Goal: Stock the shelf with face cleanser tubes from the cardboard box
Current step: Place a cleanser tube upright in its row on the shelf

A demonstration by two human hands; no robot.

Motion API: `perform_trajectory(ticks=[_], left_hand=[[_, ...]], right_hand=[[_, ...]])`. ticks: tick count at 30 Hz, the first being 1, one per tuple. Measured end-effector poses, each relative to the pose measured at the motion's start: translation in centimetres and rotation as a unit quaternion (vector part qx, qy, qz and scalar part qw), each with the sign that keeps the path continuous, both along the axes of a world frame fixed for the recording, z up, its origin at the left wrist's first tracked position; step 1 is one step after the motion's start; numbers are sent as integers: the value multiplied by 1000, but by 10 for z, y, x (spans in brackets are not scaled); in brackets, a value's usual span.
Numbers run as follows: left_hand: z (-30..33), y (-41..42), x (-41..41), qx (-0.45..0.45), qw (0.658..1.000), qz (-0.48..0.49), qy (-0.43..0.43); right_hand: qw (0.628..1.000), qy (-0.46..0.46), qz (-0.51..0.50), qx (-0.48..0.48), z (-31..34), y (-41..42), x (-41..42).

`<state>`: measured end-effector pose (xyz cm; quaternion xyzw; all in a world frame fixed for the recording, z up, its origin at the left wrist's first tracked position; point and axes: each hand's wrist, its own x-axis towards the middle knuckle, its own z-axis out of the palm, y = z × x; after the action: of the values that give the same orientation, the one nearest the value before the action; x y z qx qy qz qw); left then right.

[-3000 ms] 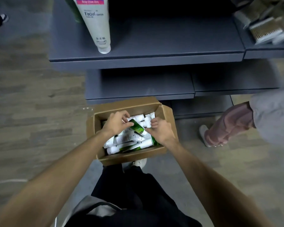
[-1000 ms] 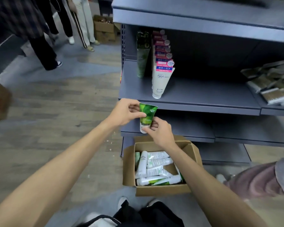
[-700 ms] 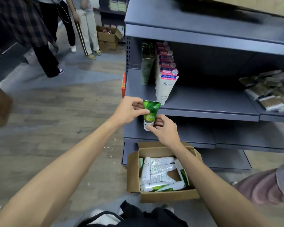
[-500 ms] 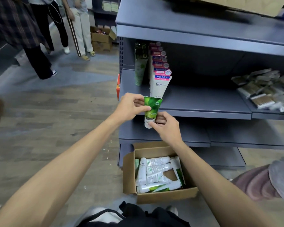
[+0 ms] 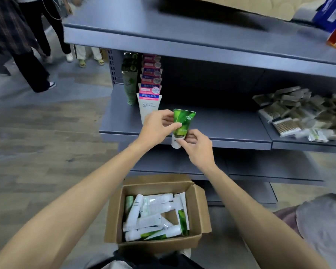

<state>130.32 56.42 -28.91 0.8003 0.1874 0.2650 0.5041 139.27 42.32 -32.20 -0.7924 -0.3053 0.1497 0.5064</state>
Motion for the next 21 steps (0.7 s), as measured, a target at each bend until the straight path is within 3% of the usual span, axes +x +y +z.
perform_trajectory(ticks=[12,17,21], left_hand=[[-40,-16,78,-20,977,214,12],[-48,13,104,49,968,243,35],[-61,30,122,50,966,253,25]], right_hand=[[998,-4,61,3,-26,41,93],[997,-52,50,8,-44,80,118],[996,-79,47,18,-52,105,135]])
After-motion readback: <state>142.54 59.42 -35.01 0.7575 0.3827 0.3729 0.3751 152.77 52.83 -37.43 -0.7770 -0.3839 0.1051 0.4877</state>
